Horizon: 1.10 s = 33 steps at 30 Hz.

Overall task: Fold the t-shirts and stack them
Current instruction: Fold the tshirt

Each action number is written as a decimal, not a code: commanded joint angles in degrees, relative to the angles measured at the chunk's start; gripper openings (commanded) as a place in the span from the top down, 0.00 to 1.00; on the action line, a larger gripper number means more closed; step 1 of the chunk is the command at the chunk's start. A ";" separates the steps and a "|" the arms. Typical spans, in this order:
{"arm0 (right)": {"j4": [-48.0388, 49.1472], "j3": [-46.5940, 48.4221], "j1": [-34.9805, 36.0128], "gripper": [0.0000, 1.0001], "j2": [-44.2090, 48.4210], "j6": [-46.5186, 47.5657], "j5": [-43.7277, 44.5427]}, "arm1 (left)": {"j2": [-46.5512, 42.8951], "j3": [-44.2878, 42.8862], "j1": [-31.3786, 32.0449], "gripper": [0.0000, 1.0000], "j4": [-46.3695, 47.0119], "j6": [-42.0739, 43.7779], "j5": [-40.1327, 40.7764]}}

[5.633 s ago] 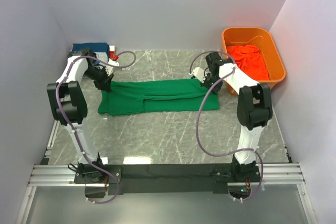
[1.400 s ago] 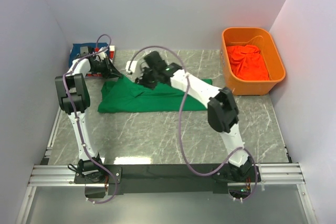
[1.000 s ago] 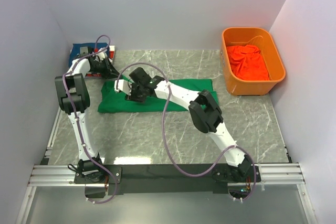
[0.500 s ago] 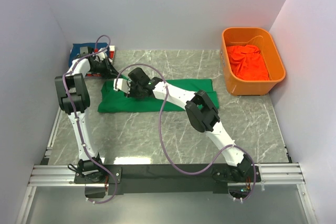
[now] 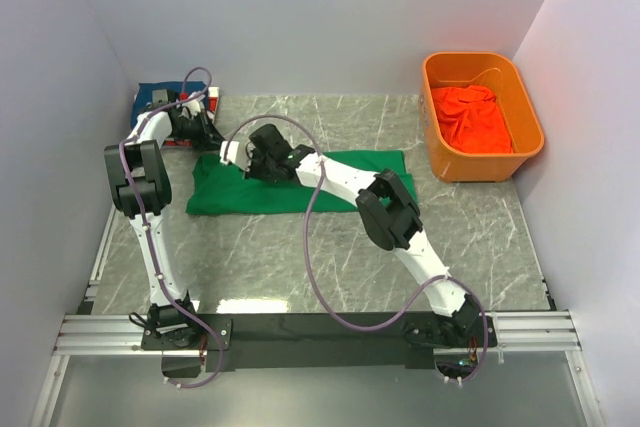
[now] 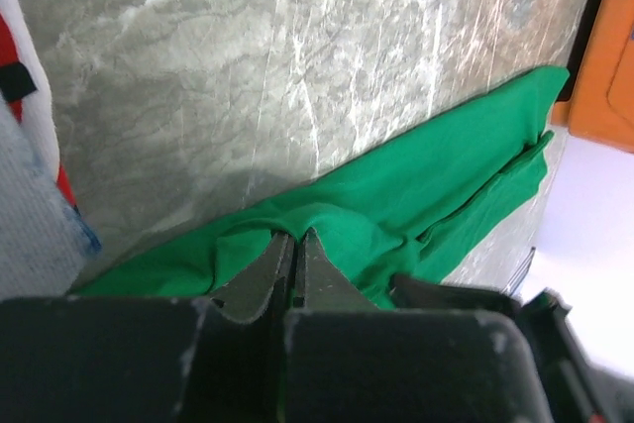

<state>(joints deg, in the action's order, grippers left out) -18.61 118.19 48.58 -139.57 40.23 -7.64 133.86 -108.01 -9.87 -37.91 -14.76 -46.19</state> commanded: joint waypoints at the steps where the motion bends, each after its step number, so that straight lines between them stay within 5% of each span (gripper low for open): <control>1: 4.28 -2.08 -2.34 1.00 7.02 -2.61 -2.03 | -5.89 -0.81 0.03 0.99 -1.46 4.30 0.14; 20: 3.85 -12.37 -7.53 1.00 15.64 -5.34 -17.40 | -18.11 18.26 -0.50 0.99 -12.27 13.62 6.90; 29: 0.95 -11.49 -7.09 1.00 11.87 -3.40 -15.30 | -20.22 25.38 -0.50 0.99 -14.21 16.08 6.47; 32: 1.12 -13.41 -7.18 1.00 12.47 -1.56 -15.30 | -21.10 27.49 -0.50 0.92 -14.03 16.52 6.73; 33: 0.34 -13.86 -7.09 1.00 12.83 -0.69 -14.95 | -21.19 27.67 -0.50 0.81 -13.95 16.70 6.82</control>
<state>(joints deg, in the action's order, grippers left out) -17.26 105.89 41.36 -129.12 36.99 -23.00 115.96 -81.34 -10.09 -50.85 -0.05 -39.97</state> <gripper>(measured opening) 0.010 0.137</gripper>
